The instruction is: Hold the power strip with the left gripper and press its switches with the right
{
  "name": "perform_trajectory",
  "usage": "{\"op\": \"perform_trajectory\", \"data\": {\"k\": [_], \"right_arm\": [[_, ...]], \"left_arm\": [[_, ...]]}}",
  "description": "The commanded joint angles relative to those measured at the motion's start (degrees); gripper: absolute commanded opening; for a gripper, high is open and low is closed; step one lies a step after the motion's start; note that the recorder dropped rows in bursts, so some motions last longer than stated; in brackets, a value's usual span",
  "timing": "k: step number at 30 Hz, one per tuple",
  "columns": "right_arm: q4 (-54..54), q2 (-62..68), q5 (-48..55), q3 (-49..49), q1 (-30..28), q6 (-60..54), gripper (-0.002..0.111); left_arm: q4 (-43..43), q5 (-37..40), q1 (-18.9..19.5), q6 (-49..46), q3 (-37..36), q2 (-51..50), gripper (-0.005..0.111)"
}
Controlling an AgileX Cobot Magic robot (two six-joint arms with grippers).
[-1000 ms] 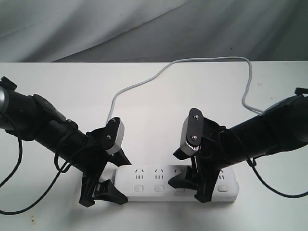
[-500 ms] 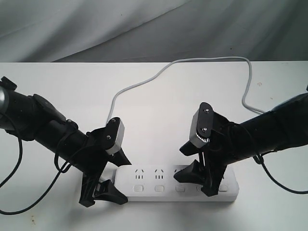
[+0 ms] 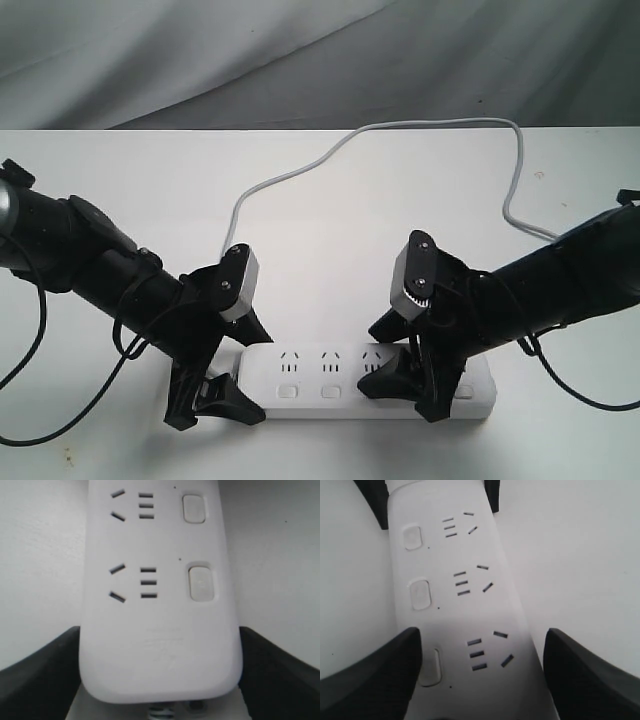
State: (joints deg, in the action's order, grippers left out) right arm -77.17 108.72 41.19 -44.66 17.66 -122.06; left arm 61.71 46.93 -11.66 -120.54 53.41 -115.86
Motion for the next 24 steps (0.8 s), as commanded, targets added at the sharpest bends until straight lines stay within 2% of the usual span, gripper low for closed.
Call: {"op": "perform_trajectory", "data": {"k": [1, 24], "right_arm": [[1.2, 0.5, -0.1, 0.2, -0.5, -0.7, 0.063], [3.7, 1.7, -10.1, 0.2, -0.5, -0.1, 0.063]], "left_arm": [[0.3, -0.2, -0.3, 0.6, 0.3, -0.2, 0.052], [0.3, -0.2, -0.3, 0.6, 0.3, -0.2, 0.052]]}}
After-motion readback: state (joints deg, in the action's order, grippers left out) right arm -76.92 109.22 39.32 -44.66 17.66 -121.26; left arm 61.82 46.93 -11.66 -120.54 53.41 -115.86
